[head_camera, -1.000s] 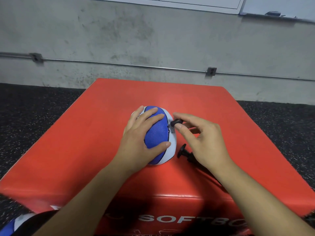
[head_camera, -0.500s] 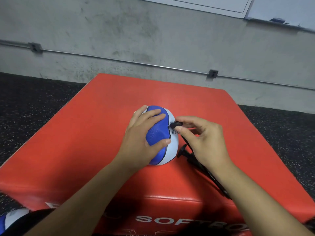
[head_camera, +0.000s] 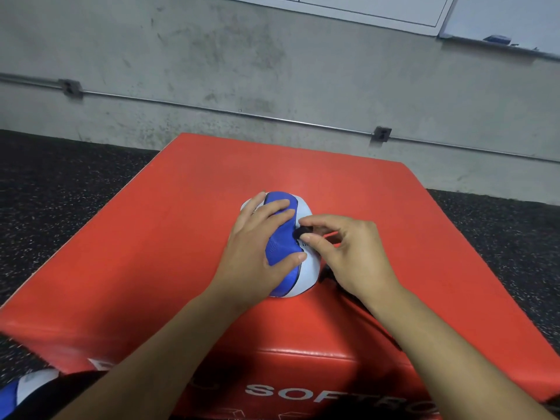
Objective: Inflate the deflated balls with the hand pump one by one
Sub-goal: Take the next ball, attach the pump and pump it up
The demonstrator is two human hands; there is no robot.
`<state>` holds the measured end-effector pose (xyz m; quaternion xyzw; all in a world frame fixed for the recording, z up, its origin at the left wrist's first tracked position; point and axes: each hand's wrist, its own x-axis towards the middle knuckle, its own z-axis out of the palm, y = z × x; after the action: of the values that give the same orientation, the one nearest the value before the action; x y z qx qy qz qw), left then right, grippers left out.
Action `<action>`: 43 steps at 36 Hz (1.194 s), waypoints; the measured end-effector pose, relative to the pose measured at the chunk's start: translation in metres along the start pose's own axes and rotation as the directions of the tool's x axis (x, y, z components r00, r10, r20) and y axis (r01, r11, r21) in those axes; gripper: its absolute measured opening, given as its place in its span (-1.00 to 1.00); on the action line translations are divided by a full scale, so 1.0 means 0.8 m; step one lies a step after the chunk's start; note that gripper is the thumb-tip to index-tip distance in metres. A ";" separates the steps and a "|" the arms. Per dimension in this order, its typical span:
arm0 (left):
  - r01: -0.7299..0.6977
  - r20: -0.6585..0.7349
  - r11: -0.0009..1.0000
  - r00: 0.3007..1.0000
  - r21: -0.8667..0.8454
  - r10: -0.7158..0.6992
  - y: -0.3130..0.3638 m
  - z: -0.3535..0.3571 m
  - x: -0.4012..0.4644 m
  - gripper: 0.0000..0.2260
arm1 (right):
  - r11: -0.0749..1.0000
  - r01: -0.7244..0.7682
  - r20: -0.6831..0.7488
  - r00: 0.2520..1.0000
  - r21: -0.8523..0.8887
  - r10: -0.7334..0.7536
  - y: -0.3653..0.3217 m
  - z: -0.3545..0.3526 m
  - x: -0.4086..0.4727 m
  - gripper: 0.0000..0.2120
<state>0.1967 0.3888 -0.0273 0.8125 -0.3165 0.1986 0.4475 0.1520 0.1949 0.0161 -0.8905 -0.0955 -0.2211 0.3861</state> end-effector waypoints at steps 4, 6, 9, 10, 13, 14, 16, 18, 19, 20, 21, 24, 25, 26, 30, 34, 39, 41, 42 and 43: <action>-0.006 0.012 1.000 1.000 0.030 0.005 0.001 0.002 -0.001 -0.39 | 0.998 0.031 0.062 0.998 -0.063 -0.027 -0.001 0.010 0.003 -0.79; 0.004 0.013 0.999 1.000 0.034 -0.004 0.002 0.001 -0.001 -0.38 | 0.995 0.043 0.064 0.997 -0.091 -0.037 -0.001 0.014 0.004 -0.80; 0.003 0.013 1.000 1.000 0.016 -0.003 0.002 -0.002 0.000 -0.34 | 0.999 0.016 0.037 0.999 -0.034 -0.015 0.001 0.013 0.002 -0.78; -0.002 0.015 1.000 1.000 0.017 0.002 0.002 -0.002 0.000 -0.33 | 1.000 -0.006 0.026 1.000 0.003 0.006 0.002 0.012 0.000 -0.77; -0.022 0.026 0.999 0.999 0.027 0.021 0.003 0.000 0.001 -0.32 | 0.991 -0.065 0.006 0.998 0.119 0.064 0.006 0.004 -0.008 -0.76; -0.023 0.028 0.999 0.999 0.029 0.023 0.003 0.000 0.001 -0.32 | 0.988 -0.073 -0.010 0.997 0.138 0.075 0.007 -0.001 -0.010 -0.77; -0.026 0.022 0.999 0.999 0.034 0.026 0.003 -0.001 0.001 -0.32 | 0.990 -0.073 -0.063 0.995 0.123 0.081 0.010 -0.014 -0.011 -0.78; -0.020 0.019 0.999 1.000 0.032 0.020 0.001 -0.004 -0.001 -0.33 | 0.992 -0.077 -0.104 0.991 0.098 0.087 0.013 -0.029 -0.013 -0.76; -0.013 0.025 0.999 1.000 0.029 0.013 0.000 -0.006 -0.002 -0.33 | 0.992 -0.089 -0.114 0.989 0.086 0.099 0.015 -0.037 -0.015 -0.76; -0.011 0.031 0.999 0.999 0.032 0.010 0.000 -0.007 -0.002 -0.32 | 0.992 -0.109 -0.115 0.987 0.060 0.115 0.019 -0.046 -0.017 -0.76; -0.010 0.039 0.999 0.999 0.039 0.009 -0.001 -0.009 -0.003 -0.30 | 0.991 -0.136 -0.099 0.986 0.015 0.136 0.024 -0.054 -0.020 -0.78; -0.006 0.065 0.998 0.998 0.070 0.002 -0.003 -0.011 -0.007 -0.22 | 0.959 -0.228 0.070 0.968 -0.169 0.242 0.046 -0.070 -0.034 -0.84; -0.001 0.070 0.998 0.998 0.067 -0.004 -0.003 -0.013 -0.008 -0.19 | 0.939 -0.250 0.149 0.945 -0.237 0.290 0.052 -0.071 -0.039 -0.83; 0.010 0.076 0.998 0.997 0.060 -0.014 -0.001 -0.014 -0.009 -0.16 | 0.915 -0.254 0.220 0.918 -0.314 0.330 0.058 -0.070 -0.043 -0.85; 0.055 0.106 0.997 0.993 0.052 -0.060 0.003 -0.021 -0.010 -0.04 | 0.860 -0.202 0.294 0.883 -0.468 0.367 0.069 -0.058 -0.051 -0.86; 0.054 0.145 0.993 0.987 0.107 -0.069 -0.003 -0.029 -0.013 0.06 | 0.824 -0.258 0.253 0.868 -0.505 0.427 0.072 -0.052 -0.055 -0.70; 0.097 0.156 0.990 0.981 0.107 -0.113 -0.007 -0.033 -0.017 0.12 | 0.817 -0.268 0.281 0.846 -0.511 0.454 0.074 -0.046 -0.053 -0.70; 0.103 0.137 0.992 0.984 0.075 -0.113 -0.008 -0.032 -0.016 0.09 | 0.831 -0.288 0.198 0.885 -0.476 0.421 0.073 -0.049 -0.047 -0.58; 0.106 0.125 0.993 0.986 0.062 -0.113 -0.009 -0.032 -0.015 0.08 | 0.854 -0.300 0.142 0.910 -0.426 0.390 0.072 -0.051 -0.044 -0.54; 0.107 0.111 0.993 0.987 0.053 -0.112 -0.011 -0.031 -0.014 0.05 | 0.878 -0.306 0.080 0.931 -0.367 0.357 0.071 -0.054 -0.042 -0.53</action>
<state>0.1937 0.4169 -0.0263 0.8490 -0.2916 0.1342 0.4197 0.1276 0.1247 -0.0099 -0.9614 0.0715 -0.0995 0.2464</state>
